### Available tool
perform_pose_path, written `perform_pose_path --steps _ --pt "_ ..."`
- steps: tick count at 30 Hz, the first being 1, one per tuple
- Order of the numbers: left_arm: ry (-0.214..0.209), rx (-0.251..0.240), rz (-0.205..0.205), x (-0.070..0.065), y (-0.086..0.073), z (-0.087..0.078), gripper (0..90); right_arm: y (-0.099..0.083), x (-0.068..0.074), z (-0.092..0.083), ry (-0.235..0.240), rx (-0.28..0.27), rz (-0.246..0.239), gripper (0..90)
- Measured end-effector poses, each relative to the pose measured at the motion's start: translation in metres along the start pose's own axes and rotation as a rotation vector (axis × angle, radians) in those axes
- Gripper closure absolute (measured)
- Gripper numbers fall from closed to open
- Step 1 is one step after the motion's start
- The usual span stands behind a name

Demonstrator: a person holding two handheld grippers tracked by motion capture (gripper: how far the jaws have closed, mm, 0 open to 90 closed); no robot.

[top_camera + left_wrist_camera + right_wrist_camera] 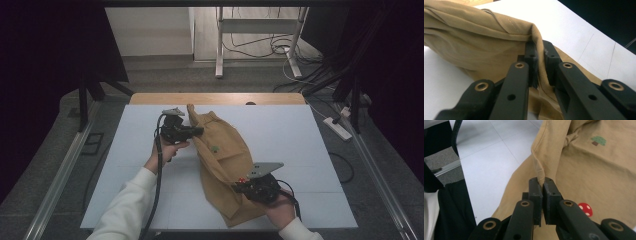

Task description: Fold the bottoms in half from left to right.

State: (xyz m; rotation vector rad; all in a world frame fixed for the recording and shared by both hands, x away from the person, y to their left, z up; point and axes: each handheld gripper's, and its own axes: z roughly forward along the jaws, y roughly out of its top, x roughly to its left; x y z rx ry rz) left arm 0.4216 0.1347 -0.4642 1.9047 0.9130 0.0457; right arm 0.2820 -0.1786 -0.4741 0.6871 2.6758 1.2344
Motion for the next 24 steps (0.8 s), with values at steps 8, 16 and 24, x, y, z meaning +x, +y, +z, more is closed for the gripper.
perform_pose_path --steps 8,16,24 --pt "-0.011 0.007 -0.003 -0.003 0.004 0.011 83.4 -0.005 -0.005 -0.007 -0.015 0.001 0.012 86.0" --pt "-0.022 0.013 -0.012 -0.007 0.007 0.022 83.3 -0.01 -0.007 -0.015 -0.033 -0.005 0.023 86.0" --pt "-0.02 0.026 -0.009 -0.011 0.01 0.036 83.1 -0.017 -0.01 -0.02 -0.047 0.005 0.036 86.0"
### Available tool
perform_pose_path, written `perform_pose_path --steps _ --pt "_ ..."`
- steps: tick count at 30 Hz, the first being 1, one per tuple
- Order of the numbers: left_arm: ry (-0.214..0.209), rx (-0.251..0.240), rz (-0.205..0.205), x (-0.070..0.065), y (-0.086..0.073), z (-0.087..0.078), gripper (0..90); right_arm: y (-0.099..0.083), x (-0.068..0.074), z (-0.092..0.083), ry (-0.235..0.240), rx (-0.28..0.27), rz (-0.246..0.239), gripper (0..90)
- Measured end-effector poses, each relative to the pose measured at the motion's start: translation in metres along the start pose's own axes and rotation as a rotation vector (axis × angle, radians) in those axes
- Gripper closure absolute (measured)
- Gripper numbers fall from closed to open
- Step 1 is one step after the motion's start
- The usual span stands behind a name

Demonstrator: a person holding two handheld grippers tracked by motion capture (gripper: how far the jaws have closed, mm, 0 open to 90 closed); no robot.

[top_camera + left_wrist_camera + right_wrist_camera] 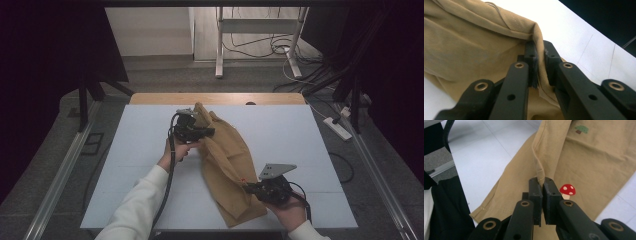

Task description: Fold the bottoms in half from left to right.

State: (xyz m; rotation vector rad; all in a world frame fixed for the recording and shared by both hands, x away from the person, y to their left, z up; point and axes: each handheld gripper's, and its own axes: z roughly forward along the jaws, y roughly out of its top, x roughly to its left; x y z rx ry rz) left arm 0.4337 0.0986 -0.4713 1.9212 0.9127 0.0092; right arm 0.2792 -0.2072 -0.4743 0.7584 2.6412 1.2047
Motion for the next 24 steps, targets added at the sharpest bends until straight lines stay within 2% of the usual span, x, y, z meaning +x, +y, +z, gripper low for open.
perform_pose_path --steps 10,24 --pt "-0.004 0.015 -0.005 -0.003 0.001 0.015 82.8 -0.008 -0.007 -0.007 -0.025 0.01 0.022 86.0" --pt "0.003 0.039 -0.012 -0.005 0.003 0.038 82.3 -0.019 -0.013 -0.009 -0.025 0.033 0.048 86.0"
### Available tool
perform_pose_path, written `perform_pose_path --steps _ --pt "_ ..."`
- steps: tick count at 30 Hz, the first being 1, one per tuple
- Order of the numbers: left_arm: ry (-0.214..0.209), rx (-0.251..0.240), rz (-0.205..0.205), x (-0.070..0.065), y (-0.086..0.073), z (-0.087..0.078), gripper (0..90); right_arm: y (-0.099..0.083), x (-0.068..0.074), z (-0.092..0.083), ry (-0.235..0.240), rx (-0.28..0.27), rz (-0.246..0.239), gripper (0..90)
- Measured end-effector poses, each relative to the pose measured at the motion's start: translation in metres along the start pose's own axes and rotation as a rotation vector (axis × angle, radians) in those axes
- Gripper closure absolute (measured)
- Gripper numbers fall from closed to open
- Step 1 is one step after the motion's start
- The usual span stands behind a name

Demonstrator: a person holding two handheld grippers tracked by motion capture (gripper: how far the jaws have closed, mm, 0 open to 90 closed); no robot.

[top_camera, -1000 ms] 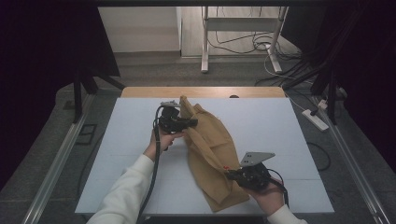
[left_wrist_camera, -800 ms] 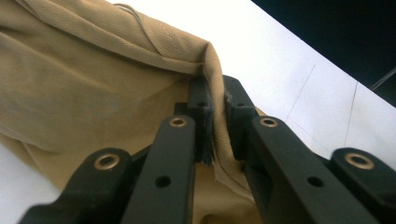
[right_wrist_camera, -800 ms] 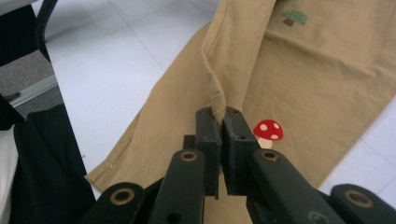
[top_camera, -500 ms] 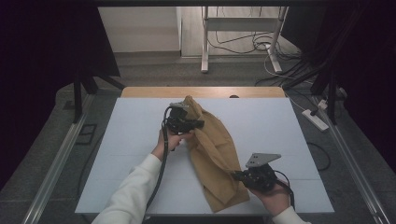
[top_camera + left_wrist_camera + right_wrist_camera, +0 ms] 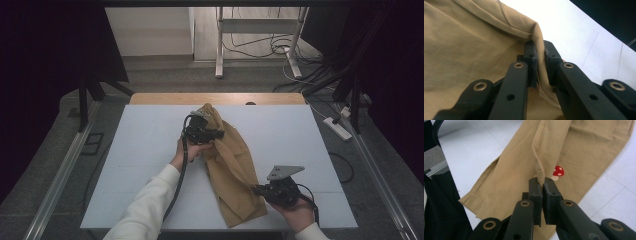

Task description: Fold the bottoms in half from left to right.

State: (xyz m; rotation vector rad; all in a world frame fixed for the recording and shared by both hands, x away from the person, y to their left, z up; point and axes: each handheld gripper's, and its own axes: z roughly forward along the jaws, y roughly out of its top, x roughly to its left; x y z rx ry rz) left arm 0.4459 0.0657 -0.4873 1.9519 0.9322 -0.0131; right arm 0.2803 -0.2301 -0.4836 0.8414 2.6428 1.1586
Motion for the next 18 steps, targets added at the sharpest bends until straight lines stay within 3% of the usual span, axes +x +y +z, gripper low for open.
perform_pose_path --steps 18 --pt "0.013 0.042 -0.013 0.0 -0.002 0.024 79.7 -0.009 -0.003 0.004 0.008 0.048 0.018 85.8"
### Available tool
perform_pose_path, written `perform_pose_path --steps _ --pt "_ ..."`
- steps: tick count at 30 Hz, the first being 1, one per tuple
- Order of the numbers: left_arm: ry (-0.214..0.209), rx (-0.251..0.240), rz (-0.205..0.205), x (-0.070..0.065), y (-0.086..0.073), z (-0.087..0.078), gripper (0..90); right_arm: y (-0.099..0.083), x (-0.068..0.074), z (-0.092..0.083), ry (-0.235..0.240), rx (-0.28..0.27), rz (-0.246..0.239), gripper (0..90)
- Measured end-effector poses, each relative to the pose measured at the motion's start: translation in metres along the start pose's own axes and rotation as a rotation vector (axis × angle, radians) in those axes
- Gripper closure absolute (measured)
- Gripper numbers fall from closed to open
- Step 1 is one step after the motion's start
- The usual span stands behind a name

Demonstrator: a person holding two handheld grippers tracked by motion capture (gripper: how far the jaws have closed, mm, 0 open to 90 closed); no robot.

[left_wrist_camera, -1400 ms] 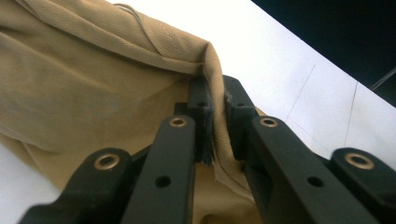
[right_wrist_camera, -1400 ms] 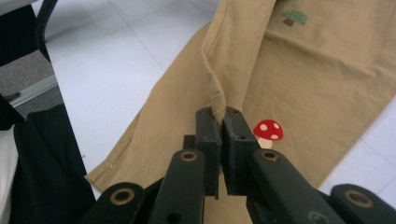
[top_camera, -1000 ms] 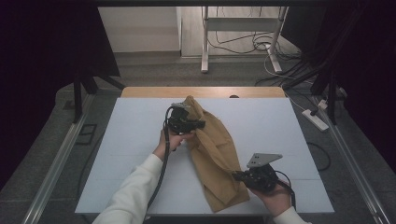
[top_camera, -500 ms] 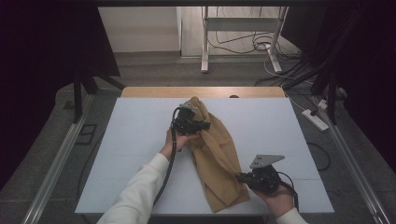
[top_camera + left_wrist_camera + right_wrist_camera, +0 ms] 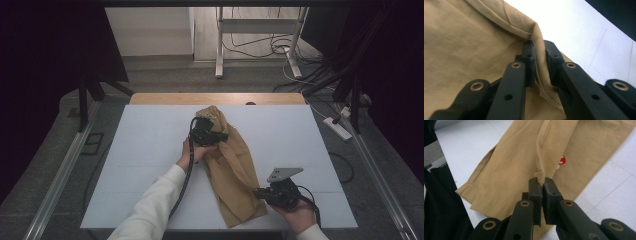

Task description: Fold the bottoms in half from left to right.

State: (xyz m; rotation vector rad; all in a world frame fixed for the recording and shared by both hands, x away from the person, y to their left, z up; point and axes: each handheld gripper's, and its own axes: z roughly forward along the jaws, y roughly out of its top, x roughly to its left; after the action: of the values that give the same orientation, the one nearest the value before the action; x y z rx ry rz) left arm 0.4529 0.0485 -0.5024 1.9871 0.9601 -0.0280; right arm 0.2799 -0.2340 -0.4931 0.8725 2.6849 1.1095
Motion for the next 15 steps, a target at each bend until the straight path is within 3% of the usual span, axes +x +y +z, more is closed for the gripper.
perform_pose_path --steps 10,13,15 --pt "0.0 0.011 0.001 -0.003 0.0 0.008 76.9 -0.003 -0.001 -0.001 0.0 0.017 0.003 85.7" --pt "0.021 0.003 0.015 -0.008 0.002 0.006 66.9 -0.004 -0.001 -0.002 -0.001 0.023 0.0 84.0" --pt "0.034 -0.006 0.032 -0.012 0.003 0.001 50.1 -0.004 -0.001 -0.004 -0.002 0.019 0.005 75.7"
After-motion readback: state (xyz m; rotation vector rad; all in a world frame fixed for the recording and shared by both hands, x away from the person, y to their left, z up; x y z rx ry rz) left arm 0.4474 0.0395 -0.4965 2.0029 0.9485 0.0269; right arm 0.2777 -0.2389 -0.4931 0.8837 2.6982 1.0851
